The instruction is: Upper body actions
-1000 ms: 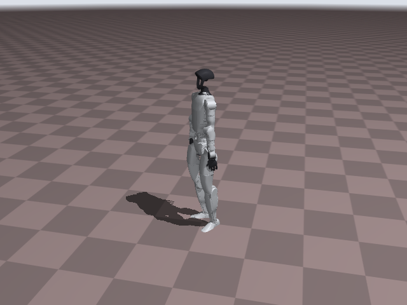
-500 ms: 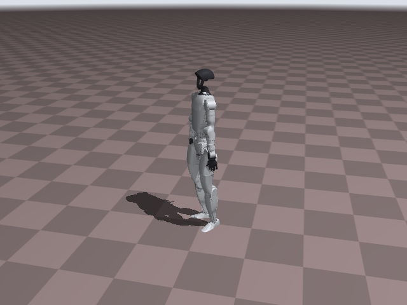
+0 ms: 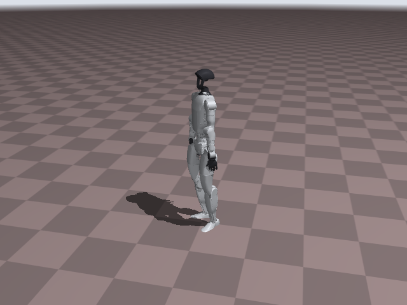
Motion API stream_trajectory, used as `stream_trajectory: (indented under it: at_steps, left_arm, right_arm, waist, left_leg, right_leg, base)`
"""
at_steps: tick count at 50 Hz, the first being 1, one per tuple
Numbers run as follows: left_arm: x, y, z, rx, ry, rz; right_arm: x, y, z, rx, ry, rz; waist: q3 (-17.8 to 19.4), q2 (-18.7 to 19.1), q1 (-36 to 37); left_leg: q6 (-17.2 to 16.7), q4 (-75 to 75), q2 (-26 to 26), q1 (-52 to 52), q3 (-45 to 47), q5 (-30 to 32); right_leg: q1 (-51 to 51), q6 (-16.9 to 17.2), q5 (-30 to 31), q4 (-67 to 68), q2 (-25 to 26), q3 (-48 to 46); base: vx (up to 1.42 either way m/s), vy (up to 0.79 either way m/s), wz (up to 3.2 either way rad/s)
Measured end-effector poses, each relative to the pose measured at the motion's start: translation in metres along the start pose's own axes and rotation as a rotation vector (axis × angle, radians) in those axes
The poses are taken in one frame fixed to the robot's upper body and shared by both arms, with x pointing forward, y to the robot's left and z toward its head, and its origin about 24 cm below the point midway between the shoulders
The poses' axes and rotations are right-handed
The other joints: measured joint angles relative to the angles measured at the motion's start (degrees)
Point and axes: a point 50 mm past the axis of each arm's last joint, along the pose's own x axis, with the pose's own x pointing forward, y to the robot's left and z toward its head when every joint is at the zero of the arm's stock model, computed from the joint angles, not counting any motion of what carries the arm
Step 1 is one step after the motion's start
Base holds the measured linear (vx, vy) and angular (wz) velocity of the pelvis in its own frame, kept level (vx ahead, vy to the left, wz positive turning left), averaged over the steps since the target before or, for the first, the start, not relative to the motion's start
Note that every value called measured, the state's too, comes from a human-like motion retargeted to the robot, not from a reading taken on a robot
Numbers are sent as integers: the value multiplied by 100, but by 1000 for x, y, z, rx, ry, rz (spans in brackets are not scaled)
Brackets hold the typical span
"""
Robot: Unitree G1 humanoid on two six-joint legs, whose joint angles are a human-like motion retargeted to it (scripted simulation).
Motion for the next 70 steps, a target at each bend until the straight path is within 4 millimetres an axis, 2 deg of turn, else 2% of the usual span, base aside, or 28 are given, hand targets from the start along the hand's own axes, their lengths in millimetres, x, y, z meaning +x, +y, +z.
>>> stream_trajectory:
  at_steps: [70]
  left_arm:
    - [0,1,1,12,2,4]
  right_arm:
    - [0,-2,1,-31,-1,-5]
  waist:
    - [22,-16,45]
  left_leg:
    - [8,11,-3,-4,18,17]
  right_leg:
    - [-3,-25,17,-2,15,31]
  base:
    - [0,0,0]
